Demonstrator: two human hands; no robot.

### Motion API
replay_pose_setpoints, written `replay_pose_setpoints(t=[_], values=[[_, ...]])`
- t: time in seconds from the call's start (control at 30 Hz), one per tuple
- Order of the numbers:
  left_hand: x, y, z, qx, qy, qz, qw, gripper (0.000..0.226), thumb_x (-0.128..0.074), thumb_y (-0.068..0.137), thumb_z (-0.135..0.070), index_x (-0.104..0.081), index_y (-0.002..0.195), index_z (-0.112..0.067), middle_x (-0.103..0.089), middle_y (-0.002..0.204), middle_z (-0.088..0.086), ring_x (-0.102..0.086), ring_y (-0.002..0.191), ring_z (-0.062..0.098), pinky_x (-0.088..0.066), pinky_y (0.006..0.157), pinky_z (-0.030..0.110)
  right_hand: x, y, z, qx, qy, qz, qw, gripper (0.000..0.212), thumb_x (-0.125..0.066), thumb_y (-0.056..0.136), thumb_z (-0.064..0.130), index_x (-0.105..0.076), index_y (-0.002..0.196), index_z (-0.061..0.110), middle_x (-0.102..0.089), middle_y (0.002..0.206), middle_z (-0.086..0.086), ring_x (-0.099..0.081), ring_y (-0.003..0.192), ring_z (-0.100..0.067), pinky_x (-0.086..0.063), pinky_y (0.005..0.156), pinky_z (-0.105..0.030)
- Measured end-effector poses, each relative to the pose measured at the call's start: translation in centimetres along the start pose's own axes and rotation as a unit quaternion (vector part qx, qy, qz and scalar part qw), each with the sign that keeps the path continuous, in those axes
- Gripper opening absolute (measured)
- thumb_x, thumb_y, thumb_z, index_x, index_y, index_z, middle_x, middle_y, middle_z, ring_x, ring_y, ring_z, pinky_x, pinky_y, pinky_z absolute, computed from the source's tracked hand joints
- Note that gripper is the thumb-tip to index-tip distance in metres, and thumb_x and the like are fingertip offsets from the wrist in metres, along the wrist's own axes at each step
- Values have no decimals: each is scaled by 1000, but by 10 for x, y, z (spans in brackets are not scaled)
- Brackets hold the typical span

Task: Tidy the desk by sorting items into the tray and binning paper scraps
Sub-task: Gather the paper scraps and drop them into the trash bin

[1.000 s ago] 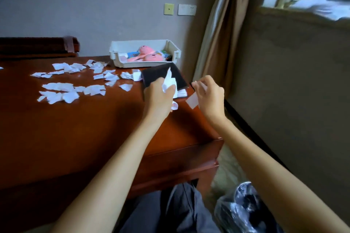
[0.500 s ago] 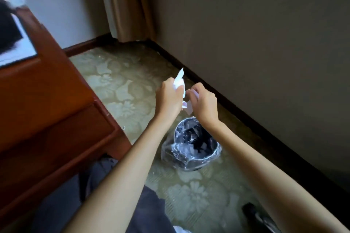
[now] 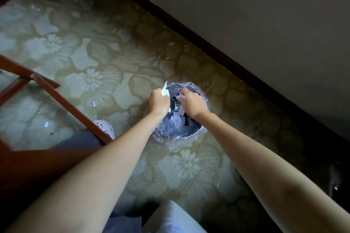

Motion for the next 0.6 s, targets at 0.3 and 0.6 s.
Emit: replay_pose_setpoints(t=[0.3, 0.6], values=[[-58, 47, 27, 54, 64, 102, 991, 39, -36, 89, 2, -56, 121, -6, -60, 123, 20, -58, 110, 37, -48, 88, 37, -51, 56, -54, -47, 14, 69, 996, 31, -37, 93, 13, -54, 117, 22, -52, 125, -9, -54, 100, -33, -46, 92, -40], [-74, 53, 27, -29, 99, 182, 978, 52, -42, 88, 7, -45, 136, -11, -34, 142, 15, -40, 130, 32, -39, 100, 33, -64, 59, -61, -15, -20, 129, 991, 48, -48, 90, 1, -36, 137, 1, -30, 142, -16, -40, 126, -35, -37, 104, -40]])
Point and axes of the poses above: each hand's wrist, its own y-axis towards the middle knuckle, its own x-axis out of the back of the hand, z = x × y, the point moved 3 cm from there along y, towards the middle knuckle
